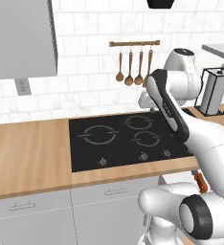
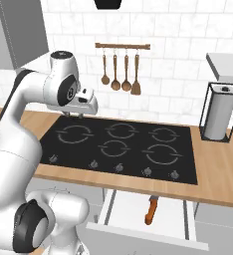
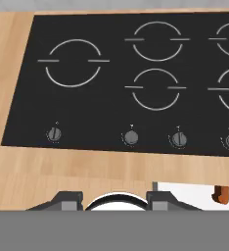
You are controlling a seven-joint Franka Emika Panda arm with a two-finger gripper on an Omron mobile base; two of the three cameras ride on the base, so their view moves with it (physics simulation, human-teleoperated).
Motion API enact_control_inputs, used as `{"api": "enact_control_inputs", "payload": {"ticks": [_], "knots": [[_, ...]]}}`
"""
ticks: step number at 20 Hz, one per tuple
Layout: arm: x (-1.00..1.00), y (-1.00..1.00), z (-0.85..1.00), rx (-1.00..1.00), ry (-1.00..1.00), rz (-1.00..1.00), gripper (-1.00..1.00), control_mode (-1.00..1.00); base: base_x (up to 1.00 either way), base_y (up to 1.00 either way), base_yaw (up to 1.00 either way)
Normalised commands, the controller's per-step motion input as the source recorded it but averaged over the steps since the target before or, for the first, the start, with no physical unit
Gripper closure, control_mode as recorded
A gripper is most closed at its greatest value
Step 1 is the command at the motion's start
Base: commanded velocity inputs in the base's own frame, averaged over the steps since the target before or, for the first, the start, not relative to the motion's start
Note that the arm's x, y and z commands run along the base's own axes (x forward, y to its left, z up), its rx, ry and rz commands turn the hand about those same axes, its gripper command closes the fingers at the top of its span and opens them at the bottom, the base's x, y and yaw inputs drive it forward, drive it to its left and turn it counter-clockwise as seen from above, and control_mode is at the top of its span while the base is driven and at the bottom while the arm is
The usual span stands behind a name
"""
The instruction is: Pick up the knife from the drawer and place it on the cutting board. Then place the meat from the plate to the cutting board.
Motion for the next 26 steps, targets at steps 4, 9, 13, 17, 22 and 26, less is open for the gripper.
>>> {"api": "enact_control_inputs", "payload": {"ticks": [4,9,13,17,22,26], "knots": [[-0.07,-0.01,-0.08,0.00,0.04,0.00,-1.00,-1.00,0.00,0.00,0.00],[-0.17,0.03,-0.29,-0.04,0.05,-0.08,-1.00,-1.00,0.00,0.00,0.00],[-0.03,0.25,-0.34,-0.03,0.01,-0.28,-1.00,-1.00,0.00,0.00,0.00],[-0.08,0.02,-0.08,0.00,0.00,-0.12,-1.00,1.00,-0.32,0.16,-0.42],[0.00,0.00,0.00,0.00,0.00,0.00,-1.00,1.00,-0.65,0.40,-0.70],[0.00,0.00,0.00,0.00,0.00,0.00,-1.00,1.00,-0.39,0.69,-0.68]]}}
